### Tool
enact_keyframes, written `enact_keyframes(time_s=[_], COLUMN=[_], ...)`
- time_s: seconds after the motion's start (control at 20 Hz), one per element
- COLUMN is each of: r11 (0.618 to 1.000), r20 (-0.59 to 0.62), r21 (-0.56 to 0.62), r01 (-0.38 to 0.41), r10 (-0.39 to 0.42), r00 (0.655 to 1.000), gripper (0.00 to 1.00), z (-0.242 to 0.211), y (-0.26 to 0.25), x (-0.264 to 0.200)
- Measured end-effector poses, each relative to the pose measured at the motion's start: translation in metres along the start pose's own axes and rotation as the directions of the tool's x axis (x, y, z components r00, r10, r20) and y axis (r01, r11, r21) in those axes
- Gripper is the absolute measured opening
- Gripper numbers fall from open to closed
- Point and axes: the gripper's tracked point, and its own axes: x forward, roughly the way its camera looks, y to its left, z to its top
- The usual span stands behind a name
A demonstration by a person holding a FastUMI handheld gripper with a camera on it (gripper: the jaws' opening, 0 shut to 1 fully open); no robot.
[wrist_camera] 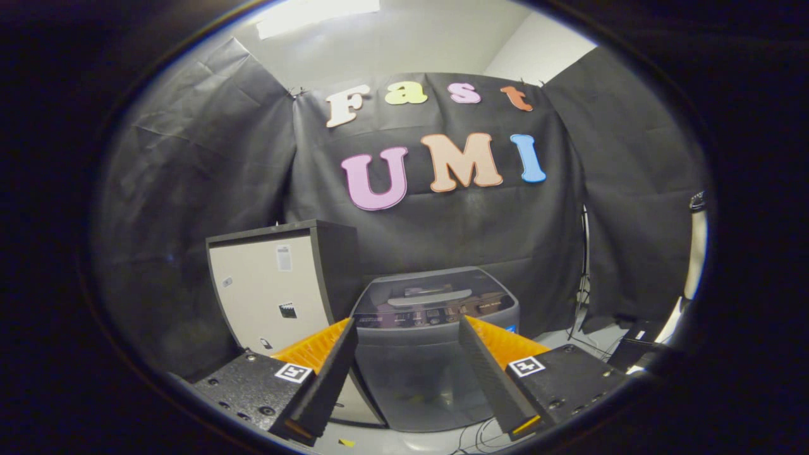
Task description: Put the clothes into the washing machine and then close the washing machine lid.
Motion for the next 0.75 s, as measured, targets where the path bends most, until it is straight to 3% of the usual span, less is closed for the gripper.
enact_keyframes(time_s=[0.25, 0.75], r11=[1.000, 0.998], r20=[-0.019, -0.068], r21=[0.011, 0.005], r01=[0.020, -0.060], r10=[-0.020, 0.060], r00=[1.000, 0.996], gripper=[0.97, 0.97], z=[-0.004, -0.006], y=[-0.006, 0.025], x=[0.005, 0.010])
